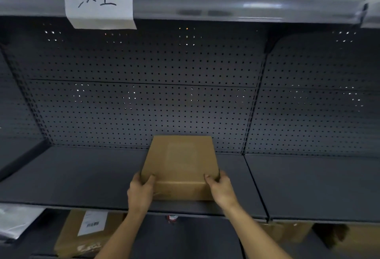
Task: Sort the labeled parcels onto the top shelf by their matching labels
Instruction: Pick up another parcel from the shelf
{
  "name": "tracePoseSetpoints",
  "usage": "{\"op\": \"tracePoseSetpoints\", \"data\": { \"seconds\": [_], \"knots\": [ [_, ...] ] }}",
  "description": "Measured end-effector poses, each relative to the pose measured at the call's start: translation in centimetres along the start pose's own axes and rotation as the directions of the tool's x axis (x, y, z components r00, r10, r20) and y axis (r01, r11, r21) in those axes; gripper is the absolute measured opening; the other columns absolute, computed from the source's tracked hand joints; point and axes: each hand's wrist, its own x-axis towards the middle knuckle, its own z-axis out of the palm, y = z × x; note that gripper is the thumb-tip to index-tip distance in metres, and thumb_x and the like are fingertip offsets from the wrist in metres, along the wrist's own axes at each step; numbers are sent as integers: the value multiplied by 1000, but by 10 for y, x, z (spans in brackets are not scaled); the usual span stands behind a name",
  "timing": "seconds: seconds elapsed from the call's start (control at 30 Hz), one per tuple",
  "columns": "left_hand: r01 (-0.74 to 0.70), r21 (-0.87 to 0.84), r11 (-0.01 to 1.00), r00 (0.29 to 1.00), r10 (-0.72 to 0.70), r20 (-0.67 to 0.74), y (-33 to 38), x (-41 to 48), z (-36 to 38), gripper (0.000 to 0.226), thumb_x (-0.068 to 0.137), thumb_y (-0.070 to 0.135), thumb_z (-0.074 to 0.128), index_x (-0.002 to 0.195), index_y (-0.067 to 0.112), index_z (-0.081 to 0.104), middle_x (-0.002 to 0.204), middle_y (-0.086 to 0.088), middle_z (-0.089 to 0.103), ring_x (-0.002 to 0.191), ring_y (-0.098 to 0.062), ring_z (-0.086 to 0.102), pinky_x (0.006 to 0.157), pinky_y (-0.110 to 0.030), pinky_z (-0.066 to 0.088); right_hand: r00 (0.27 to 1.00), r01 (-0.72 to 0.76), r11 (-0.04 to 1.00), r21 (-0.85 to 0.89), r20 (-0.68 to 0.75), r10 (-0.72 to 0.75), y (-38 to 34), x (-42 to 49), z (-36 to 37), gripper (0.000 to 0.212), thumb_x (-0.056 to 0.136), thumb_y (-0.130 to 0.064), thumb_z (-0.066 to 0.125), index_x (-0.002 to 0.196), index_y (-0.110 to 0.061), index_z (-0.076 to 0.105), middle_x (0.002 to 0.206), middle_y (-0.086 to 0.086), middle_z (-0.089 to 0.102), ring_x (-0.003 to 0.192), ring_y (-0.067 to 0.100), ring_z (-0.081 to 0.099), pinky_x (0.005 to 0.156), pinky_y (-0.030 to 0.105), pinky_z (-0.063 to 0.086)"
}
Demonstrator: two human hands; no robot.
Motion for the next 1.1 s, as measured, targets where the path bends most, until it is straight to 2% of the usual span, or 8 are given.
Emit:
{"op": "tracePoseSetpoints", "data": {
  "seconds": [0.17, 0.4, 0.53, 0.7, 0.8, 0.9, 1.0, 1.1],
  "knots": [
    [-179, -152, 972, 984, 176, -32, 20, -32, 0, 48, 92, 26, 65, 137, 13, 55, 118, -1, 67, 108, -18, 62, 94, -36, 49, 992, 117, 974, 196, -79, -103, -6, -28, -33, 44, 93, -24, 68, 133, -28, 50, 122, -9, 63, 108, 8, 60, 88, 16, 46],
    [-298, -340, 892, 949, 315, -5, 35, -63, 13, 48, 94, 28, 61, 140, 16, 53, 126, 8, 66, 112, 2, 60, 90, -16, 46, 979, 186, 892, 411, -156, -132, -15, -46, -65, 51, 85, -26, 77, 118, -58, 58, 127, -17, 69, 122, 10, 62, 110, 40, 44],
    [-316, -302, 899, 939, 342, 37, 35, -68, 20, 44, 92, 34, 61, 135, 21, 56, 120, 16, 65, 105, 12, 60, 90, -18, 48, 958, 246, 856, 455, -248, -144, -23, -54, -77, 51, 84, -18, 78, 122, -46, 58, 126, -9, 70, 118, 13, 65, 109, 43, 47],
    [-388, -101, 916, 914, 397, 86, 30, -73, 26, 59, 93, 43, 56, 147, 30, 37, 141, 13, 49, 136, -14, 43, 108, -31, 36, 934, 317, 833, 454, -304, -189, -27, -67, -84, 66, 87, -18, 76, 147, -23, 51, 119, -12, 70, 113, 5, 64, 110, 36, 44],
    [-659, 369, 655, 728, 679, 93, 29, -78, 28, 68, 94, 50, 50, 152, 22, 27, 161, 0, 24, 151, -22, 14, 121, -46, 5, 924, 328, 827, 457, -336, -180, -25, -69, -88, 67, 87, -18, 76, 149, -17, 49, 116, -9, 70, 108, -1, 62, 101, 26, 46],
    [-784, 553, 283, 532, 765, 363, 37, -98, 41, 79, 80, 57, 57, 148, 21, 40, 160, -12, 29, 149, -35, 19, 118, -60, 6, 921, 324, 825, 464, -355, -162, -26, -72, -88, 63, 88, -16, 75, 147, -14, 52, 107, -14, 70, 99, -5, 63, 88, 19, 48],
    [-786, 606, 118, 505, 688, 521, 41, -116, 63, 100, 62, 63, 70, 150, 29, 37, 155, -17, 39, 139, -44, 37, 110, -67, 20, 929, 301, 811, 501, -347, -130, -31, -77, -86, 58, 86, -14, 77, 141, -16, 58, 101, -13, 76, 93, 2, 72, 93, 28, 52],
    [-736, 662, 142, 551, 694, 463, 46, -116, 76, 108, 54, 43, 85, 150, 35, 34, 140, -18, 53, 123, -45, 50, 102, -65, 31, 940, 281, 809, 516, -318, -124, -33, -81, -86, 50, 85, -13, 78, 132, -21, 64, 92, -12, 81, 88, 5, 76, 90, 33, 56]
  ]
}}
